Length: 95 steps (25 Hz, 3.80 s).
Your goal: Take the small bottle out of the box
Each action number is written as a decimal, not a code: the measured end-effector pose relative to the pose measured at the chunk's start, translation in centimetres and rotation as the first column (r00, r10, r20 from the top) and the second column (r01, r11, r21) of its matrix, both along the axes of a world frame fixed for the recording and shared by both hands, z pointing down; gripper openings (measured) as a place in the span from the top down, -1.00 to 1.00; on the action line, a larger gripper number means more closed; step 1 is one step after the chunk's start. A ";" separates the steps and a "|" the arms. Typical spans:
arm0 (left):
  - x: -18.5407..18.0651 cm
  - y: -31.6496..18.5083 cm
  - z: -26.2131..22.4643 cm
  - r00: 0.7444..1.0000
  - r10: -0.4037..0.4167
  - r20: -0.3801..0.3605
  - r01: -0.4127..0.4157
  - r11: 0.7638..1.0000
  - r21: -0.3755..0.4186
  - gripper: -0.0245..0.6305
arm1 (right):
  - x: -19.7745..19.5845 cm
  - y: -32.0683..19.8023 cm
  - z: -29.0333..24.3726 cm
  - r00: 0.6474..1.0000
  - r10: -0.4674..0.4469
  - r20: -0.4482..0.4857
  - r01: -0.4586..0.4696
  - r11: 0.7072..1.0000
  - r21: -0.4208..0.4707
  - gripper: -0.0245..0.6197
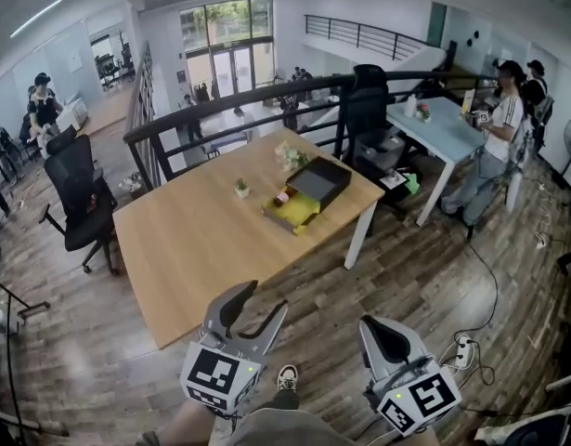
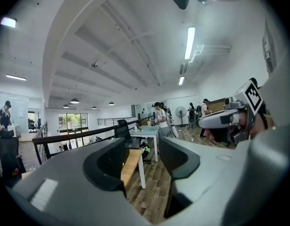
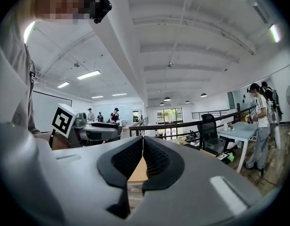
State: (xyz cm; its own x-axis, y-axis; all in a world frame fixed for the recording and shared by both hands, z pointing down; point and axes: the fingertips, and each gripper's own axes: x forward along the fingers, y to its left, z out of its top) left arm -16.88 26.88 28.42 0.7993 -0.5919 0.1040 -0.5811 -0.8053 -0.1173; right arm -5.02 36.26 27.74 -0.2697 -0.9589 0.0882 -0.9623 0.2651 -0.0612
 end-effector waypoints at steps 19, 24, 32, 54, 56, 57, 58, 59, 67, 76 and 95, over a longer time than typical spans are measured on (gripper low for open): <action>3.0 -22.9 4.6 0.996 -0.012 0.091 0.019 0.997 -0.075 0.24 | 2.4 -22.3 2.3 1.000 -0.002 -0.002 0.001 0.996 -0.084 0.89; 4.5 -26.3 6.5 0.993 -0.023 0.114 0.037 0.992 -0.118 0.24 | 4.3 -26.0 4.8 1.000 -0.010 0.014 0.012 0.991 -0.130 0.89; 9.0 -33.8 9.0 0.983 -0.075 0.165 0.097 0.986 -0.132 0.24 | 8.8 -34.2 7.4 0.998 -0.061 0.033 0.066 0.983 -0.171 0.89; 18.5 -49.8 13.1 0.904 -0.308 0.298 0.372 0.909 -0.188 0.23 | 19.9 -55.2 12.4 0.930 -0.365 0.042 0.361 0.890 -0.279 0.89; 18.5 -50.2 13.6 0.897 -0.320 0.305 0.389 0.900 -0.198 0.23 | 19.9 -56.1 12.7 0.923 -0.382 0.043 0.377 0.880 -0.287 0.89; 18.4 -50.4 13.8 0.894 -0.324 0.310 0.396 0.895 -0.205 0.23 | 19.9 -56.5 12.9 0.920 -0.389 0.046 0.385 0.876 -0.291 0.89; 18.2 -50.5 14.1 0.891 -0.327 0.316 0.402 0.891 -0.211 0.23 | 19.7 -56.8 13.1 0.917 -0.395 0.051 0.392 0.871 -0.295 0.88; 18.0 -50.6 14.4 0.888 -0.330 0.321 0.408 0.887 -0.217 0.23 | 19.6 -57.0 13.2 0.914 -0.401 0.055 0.398 0.867 -0.298 0.89; 17.1 -52.6 16.2 0.879 -0.315 0.359 0.412 0.881 -0.235 0.23 | 18.2 -58.8 14.8 0.908 -0.415 0.061 0.410 0.847 -0.338 0.88; 17.2 -56.0 23.1 0.871 -0.270 0.410 0.408 0.863 -0.298 0.23 | 17.4 -59.6 16.7 0.907 -0.418 0.061 0.409 0.832 -0.376 0.88; 19.5 -61.0 39.4 0.807 -0.028 0.589 0.403 0.756 -0.516 0.22 | 17.0 -62.7 22.3 0.922 -0.382 0.060 0.363 0.801 -0.477 0.88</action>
State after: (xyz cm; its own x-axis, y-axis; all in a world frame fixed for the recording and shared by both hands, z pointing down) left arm 2.60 -34.09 67.79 0.3622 -0.4017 0.8411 -0.7430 -0.6693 0.0002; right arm 12.02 -26.40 50.08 -0.5848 -0.6241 0.5182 -0.7995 0.5513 -0.2382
